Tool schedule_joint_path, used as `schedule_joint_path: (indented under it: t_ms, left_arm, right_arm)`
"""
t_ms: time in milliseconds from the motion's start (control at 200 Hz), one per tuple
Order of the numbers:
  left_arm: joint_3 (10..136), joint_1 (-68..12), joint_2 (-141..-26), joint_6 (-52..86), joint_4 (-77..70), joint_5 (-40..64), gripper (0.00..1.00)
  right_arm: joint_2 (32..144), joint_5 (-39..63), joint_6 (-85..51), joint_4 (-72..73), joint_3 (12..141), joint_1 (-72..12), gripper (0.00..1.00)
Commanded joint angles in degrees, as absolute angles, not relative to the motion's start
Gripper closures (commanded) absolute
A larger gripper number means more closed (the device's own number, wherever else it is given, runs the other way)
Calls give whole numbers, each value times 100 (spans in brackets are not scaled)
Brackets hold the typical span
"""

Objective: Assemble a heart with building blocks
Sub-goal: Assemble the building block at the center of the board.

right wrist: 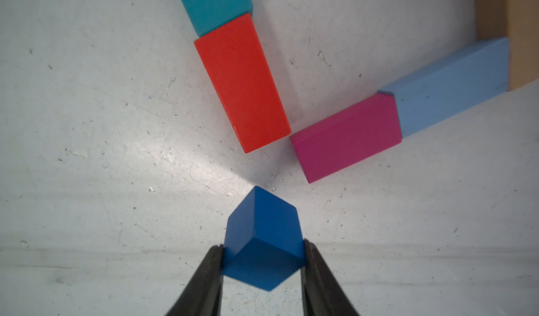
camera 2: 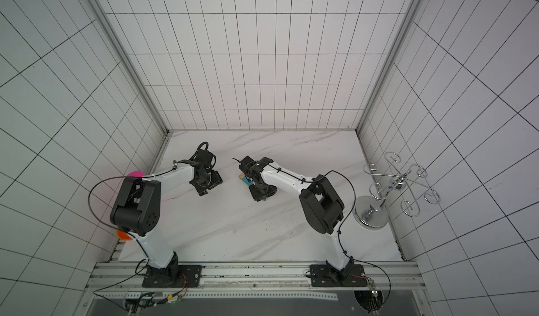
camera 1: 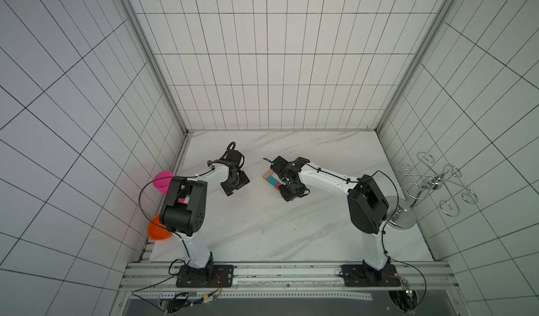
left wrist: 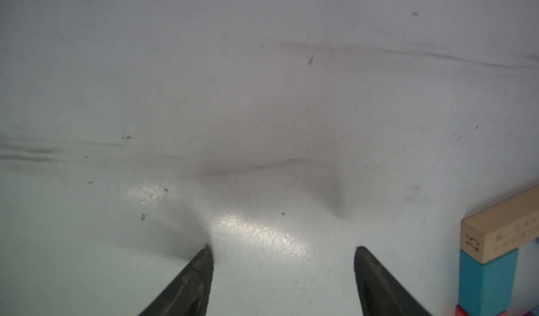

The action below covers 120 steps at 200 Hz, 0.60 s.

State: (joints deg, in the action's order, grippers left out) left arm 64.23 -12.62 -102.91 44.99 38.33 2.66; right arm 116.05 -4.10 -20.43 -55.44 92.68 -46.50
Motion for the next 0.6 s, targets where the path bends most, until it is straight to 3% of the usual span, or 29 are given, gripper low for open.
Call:
schedule_joint_path:
  t_ms: [0, 595]
  left_arm:
    - [6350, -1230, -10169, 4487, 3709, 233, 25]
    - [6346, -1213, -10199, 4468, 3700, 241, 24]
  right_arm:
    - [11780, -612, -2163, -5910, 9576, -4641, 65]
    - [12350, -607, -2800, -6249, 10212, -4498, 67]
